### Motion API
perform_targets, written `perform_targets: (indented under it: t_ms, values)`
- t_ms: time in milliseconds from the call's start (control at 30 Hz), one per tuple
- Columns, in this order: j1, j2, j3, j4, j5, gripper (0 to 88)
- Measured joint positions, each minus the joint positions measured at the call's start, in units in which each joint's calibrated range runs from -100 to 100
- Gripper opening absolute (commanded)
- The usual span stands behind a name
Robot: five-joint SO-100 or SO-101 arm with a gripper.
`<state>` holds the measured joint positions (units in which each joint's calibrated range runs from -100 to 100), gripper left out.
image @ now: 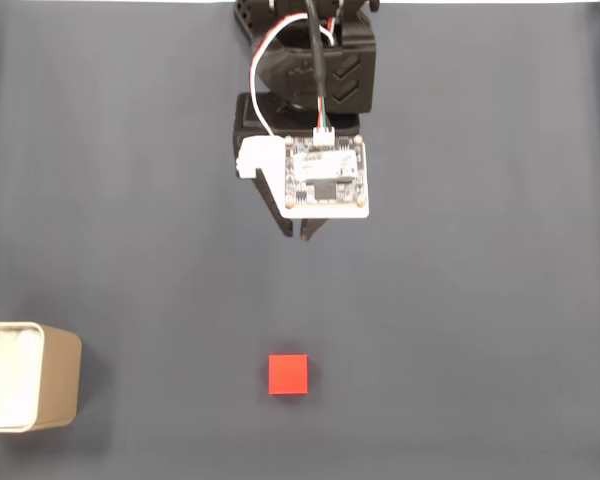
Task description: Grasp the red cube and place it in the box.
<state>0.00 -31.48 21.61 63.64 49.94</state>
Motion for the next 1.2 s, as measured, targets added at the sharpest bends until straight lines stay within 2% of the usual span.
perform_targets:
  t_ms: [267, 667, 1200]
  values:
    - [0.4, 4.9, -3.4, 0.0, 0.0, 1.9]
    - [1.7, 11.6, -6.0, -2.6, 0.0, 15.5]
    - [3.5, 16.7, -6.2, -9.1, 0.1, 27.2]
